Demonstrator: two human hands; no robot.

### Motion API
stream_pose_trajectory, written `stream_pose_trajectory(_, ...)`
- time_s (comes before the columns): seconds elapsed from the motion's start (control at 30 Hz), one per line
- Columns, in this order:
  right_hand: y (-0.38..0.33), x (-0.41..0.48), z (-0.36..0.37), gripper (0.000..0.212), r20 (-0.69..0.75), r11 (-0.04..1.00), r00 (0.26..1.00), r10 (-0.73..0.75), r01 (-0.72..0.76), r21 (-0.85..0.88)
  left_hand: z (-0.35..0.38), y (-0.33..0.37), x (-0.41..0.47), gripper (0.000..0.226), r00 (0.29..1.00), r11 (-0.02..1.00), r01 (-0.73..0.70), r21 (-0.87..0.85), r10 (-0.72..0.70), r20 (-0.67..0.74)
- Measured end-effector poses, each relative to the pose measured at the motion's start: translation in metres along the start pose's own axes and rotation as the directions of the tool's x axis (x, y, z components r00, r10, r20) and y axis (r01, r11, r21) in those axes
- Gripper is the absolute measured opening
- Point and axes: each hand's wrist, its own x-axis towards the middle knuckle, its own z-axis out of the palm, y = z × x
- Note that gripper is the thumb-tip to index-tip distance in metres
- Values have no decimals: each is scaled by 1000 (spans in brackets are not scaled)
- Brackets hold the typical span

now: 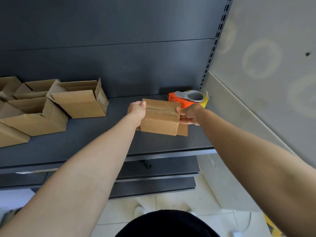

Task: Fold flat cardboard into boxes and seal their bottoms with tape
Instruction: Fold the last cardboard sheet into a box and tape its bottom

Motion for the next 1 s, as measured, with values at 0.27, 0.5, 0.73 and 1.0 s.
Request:
stream_pose_trajectory(0.27, -30, -31, 14, 55, 49, 999, 998, 36, -35, -16, -33, 18, -6, 40, 992, 990, -19, -143, 0, -130)
stream_pose_trajectory(0.5, -52, -41, 37, 7, 30, 991, 993, -115, 117, -69, -55, 28, -20, 9, 986, 988, -39, -147, 14, -168)
stream_pose_trajectory(0.73, -25, -34, 45, 13, 155, 996, 986, -61, 52, 67, -51, -25, -18, 36, 999, 992, -14, -124, 9, -43)
stream_pose_trajectory(1.0, -19, -14, 39, 75, 54, 997, 998, -23, 20, 68, -44, -24, -12, 77, 991, 959, 101, -266, -119, -54)
